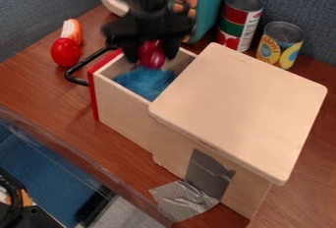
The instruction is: Put the red thing on the table from drawer
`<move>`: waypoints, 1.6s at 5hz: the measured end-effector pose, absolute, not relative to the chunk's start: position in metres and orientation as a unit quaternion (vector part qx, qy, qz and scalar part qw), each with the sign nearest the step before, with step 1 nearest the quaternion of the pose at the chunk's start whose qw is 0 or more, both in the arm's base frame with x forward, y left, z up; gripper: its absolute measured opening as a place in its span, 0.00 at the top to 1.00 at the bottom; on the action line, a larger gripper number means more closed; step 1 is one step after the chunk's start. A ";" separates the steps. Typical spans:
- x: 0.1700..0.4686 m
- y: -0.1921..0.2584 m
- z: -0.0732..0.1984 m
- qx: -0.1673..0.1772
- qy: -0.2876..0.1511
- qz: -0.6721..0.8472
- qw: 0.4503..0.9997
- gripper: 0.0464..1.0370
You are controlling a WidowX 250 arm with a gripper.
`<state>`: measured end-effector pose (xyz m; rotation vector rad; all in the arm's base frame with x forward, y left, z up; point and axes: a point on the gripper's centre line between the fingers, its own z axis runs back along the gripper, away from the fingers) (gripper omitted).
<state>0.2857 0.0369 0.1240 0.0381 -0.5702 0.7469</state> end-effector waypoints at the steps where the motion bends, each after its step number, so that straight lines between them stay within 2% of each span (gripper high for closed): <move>1: 0.291 0.039 0.138 0.011 -0.279 0.352 0.894 0.33; 2: 0.298 0.062 0.144 0.017 -0.282 0.374 0.883 0.33; 3: 0.305 0.102 0.141 0.041 -0.280 0.408 0.868 0.33; 5: 0.317 0.178 0.123 0.073 -0.277 0.451 0.845 0.33; 7: 0.332 0.195 0.081 0.087 -0.266 0.433 0.857 0.33; 8: 0.344 0.195 0.067 0.071 -0.265 0.437 0.857 0.33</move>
